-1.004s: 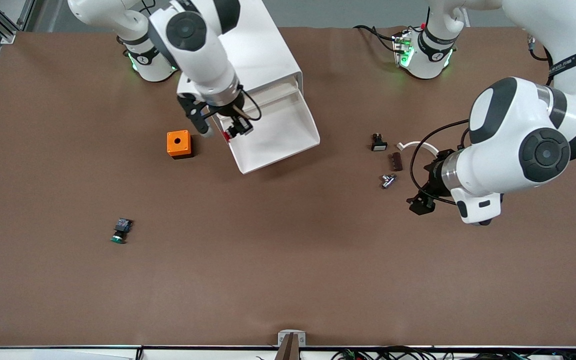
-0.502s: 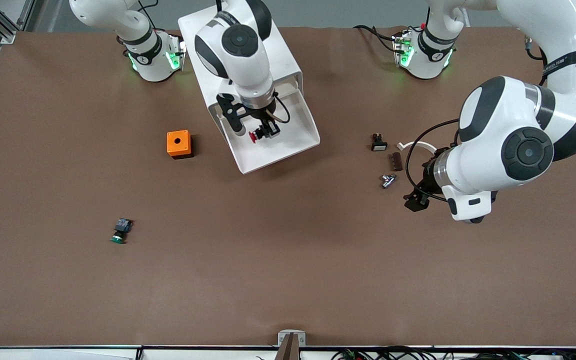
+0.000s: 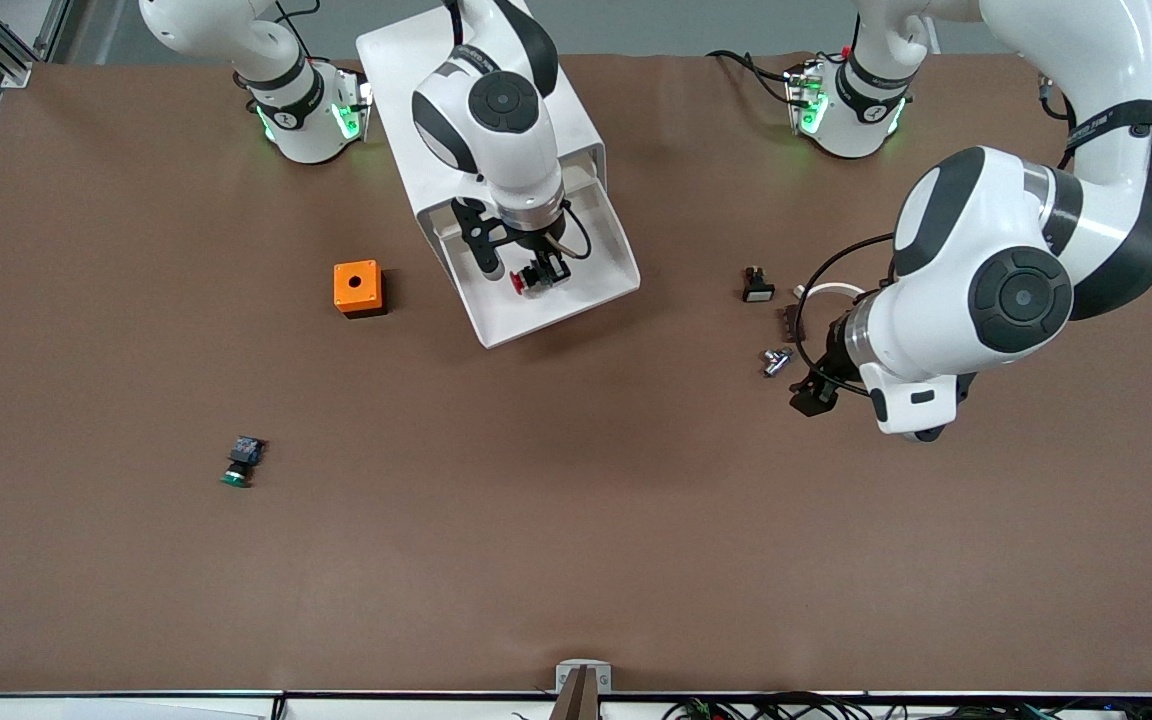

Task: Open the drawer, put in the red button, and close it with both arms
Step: 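Lower the red button into the drawer and open the right gripper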

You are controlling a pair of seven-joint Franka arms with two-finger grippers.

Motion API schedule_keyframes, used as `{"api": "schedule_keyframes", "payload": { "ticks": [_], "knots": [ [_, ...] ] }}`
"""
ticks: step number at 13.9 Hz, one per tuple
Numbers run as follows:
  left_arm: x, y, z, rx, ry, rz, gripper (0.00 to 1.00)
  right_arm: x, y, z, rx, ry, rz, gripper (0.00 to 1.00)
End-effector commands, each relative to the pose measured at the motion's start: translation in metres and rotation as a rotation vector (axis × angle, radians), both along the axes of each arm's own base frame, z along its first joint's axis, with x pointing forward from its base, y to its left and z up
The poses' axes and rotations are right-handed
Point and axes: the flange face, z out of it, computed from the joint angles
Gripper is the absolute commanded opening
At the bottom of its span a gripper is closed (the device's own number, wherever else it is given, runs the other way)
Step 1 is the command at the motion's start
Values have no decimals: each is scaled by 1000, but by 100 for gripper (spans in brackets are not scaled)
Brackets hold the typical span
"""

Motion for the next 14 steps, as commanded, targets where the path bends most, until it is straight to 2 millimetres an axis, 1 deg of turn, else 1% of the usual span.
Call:
{"api": "schedule_keyframes", "payload": {
  "ticks": [1,2,3,4,5,7,10,11,12,14],
  "knots": [
    [-7,-10,4,21,-6,-39,100,2,8,-2,-8,-8,-11,5],
    [-9,-13,5,21,-6,-46,100,3,9,-2,-9,-8,-3,30],
    [-10,-14,7,21,-9,-46,100,4,10,-1,-7,-10,3,87],
    [-12,-17,8,20,-8,-52,100,4,12,-2,-8,-13,10,100],
    [-16,-20,7,25,9,-61,100,6,14,2,-3,-19,30,100],
    [-16,-19,8,26,10,-63,100,17,9,15,-10,-16,87,100],
    [-15,-16,9,32,3,-93,100,54,-16,55,-38,21,172,100],
    [-14,-13,9,40,-4,-126,100,66,-27,66,-42,31,203,100],
    [-13,-12,9,40,-8,-180,100,80,-45,76,-50,45,245,100],
    [-12,-11,9,37,-18,-308,100,104,-89,91,-60,85,350,100]
  ]
}}
